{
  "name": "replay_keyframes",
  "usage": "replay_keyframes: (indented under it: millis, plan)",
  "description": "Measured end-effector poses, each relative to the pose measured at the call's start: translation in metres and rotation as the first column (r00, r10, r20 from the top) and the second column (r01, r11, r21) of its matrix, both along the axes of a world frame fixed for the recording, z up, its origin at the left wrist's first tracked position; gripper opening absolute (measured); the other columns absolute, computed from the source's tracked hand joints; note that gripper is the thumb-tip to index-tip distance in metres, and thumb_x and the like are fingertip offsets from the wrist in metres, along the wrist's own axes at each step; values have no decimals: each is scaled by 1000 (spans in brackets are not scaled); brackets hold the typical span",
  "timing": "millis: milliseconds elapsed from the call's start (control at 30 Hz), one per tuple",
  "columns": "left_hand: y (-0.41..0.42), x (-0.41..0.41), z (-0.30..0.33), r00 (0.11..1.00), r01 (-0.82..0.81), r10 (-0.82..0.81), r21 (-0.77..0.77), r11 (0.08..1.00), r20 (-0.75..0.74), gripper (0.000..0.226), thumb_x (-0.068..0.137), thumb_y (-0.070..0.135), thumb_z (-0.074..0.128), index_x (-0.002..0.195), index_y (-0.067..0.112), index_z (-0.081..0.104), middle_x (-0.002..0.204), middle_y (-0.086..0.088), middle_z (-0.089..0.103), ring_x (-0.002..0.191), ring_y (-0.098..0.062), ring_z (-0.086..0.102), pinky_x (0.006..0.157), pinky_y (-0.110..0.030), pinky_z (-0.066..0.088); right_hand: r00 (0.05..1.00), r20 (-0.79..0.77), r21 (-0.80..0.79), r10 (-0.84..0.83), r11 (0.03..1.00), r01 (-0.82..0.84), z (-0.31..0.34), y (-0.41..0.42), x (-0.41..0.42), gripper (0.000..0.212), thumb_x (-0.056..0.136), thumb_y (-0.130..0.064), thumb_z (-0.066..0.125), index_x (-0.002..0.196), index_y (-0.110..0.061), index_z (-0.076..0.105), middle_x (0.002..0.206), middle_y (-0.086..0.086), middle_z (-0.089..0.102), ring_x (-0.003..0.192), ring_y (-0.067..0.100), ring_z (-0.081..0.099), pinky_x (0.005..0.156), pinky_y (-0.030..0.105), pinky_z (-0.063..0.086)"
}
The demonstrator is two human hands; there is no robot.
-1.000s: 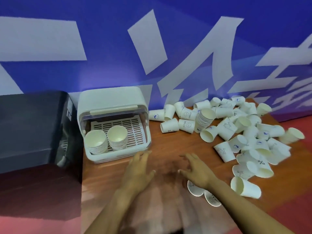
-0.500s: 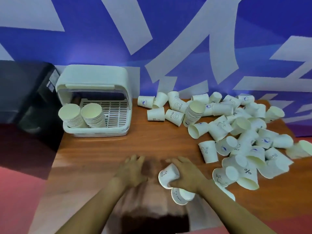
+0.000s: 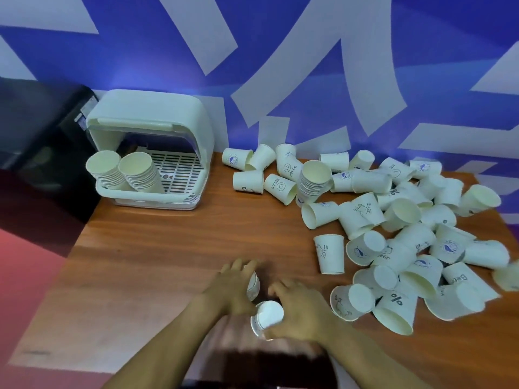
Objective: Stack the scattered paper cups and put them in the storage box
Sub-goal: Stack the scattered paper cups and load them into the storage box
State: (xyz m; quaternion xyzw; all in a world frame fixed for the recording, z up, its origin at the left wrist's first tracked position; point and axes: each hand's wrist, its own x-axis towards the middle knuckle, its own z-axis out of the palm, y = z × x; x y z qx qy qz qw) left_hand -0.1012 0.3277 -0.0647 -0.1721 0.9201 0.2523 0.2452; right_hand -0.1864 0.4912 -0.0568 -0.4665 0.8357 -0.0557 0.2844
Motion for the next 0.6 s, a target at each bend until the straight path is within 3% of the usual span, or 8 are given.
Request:
replay_keyframes:
  millis: [67,167,300,400,600]
  plan:
    - [5,2,-3,998,2,0,-49,999,56,93,76,44,70,148,28,15,148,-5,23,134,-31,26,107,-38,33,999,36,87,1,996,-4,-4,-1,4,72,64,-59,71,124,-31,43,125,-9,49,116,19,48,91,33,40]
    - [9,-2,-4,996,-4,16,-140,990,84,87,79,43,65,148,28,15,147,-7,23,133,-30,26,105,-38,33,998,60,97,-10,995,5,-7,-1,7,74,66,-57,70,130,-33,41,130,-8,48,119,20,48,95,33,40]
    - [11,-4,-8,996,-56,69,-219,974,53,70,85,44,55,145,29,21,142,-4,30,128,-28,32,101,-37,36,999,40,87,-15,996,12,-7,-2,2,63,72,-50,65,127,-30,44,128,-5,52,116,22,52,94,33,43]
    - [9,-1,-10,993,-103,112,-248,963,22,62,88,47,51,143,31,26,136,-3,37,123,-27,37,97,-36,39,997,60,80,-49,996,45,-9,-1,-2,67,76,-45,64,135,-30,38,135,-4,48,121,22,49,97,34,42]
    - [-4,8,1,982,-187,184,-255,949,-35,52,86,57,50,129,28,41,127,0,49,117,-26,50,93,-33,40,983,116,125,-139,984,125,-17,-1,-3,70,77,-46,58,139,-44,25,145,-7,34,129,24,42,100,43,42]
